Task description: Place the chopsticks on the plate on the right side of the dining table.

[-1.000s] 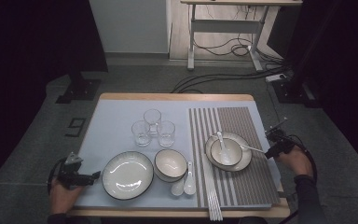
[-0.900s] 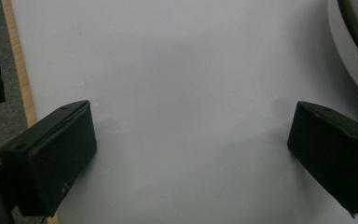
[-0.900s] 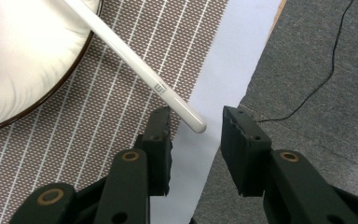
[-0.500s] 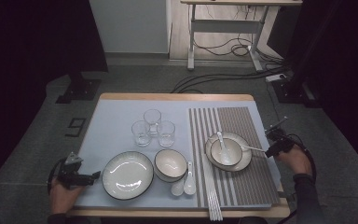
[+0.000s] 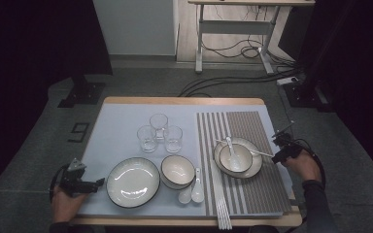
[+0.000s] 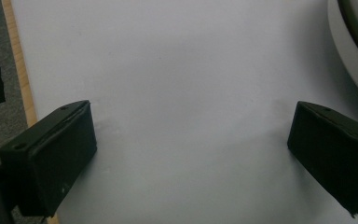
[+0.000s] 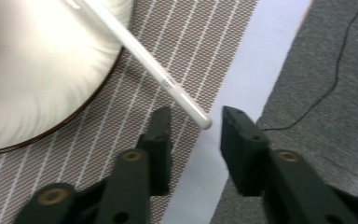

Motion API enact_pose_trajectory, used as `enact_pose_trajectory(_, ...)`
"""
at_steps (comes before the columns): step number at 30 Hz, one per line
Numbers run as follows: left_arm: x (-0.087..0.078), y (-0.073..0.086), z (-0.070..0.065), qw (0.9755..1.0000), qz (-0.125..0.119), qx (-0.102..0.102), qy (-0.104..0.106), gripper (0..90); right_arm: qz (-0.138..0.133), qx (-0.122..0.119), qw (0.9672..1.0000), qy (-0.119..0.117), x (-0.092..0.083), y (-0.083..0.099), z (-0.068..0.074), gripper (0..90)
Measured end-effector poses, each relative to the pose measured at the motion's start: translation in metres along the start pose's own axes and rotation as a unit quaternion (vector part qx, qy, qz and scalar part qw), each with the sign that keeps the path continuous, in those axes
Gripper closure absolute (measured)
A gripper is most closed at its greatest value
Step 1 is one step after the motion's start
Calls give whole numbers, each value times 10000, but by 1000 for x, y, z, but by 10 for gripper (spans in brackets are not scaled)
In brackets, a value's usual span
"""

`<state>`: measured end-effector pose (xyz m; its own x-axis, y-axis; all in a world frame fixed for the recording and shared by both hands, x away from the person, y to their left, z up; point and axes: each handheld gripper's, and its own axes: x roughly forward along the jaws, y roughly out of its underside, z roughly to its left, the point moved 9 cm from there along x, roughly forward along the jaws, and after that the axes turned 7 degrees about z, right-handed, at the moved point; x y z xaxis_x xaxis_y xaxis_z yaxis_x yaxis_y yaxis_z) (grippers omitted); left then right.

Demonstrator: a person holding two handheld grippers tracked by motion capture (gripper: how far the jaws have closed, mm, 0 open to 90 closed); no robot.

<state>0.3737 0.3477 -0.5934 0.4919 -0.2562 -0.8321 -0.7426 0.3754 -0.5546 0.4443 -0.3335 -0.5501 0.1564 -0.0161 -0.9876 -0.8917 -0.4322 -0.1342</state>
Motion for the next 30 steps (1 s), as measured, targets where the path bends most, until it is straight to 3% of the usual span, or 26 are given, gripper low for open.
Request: enact_pose_trajectory(30,0,0,0,10000,0,-3,1,9,-55,220,9997,63,8,-3,-16,643)
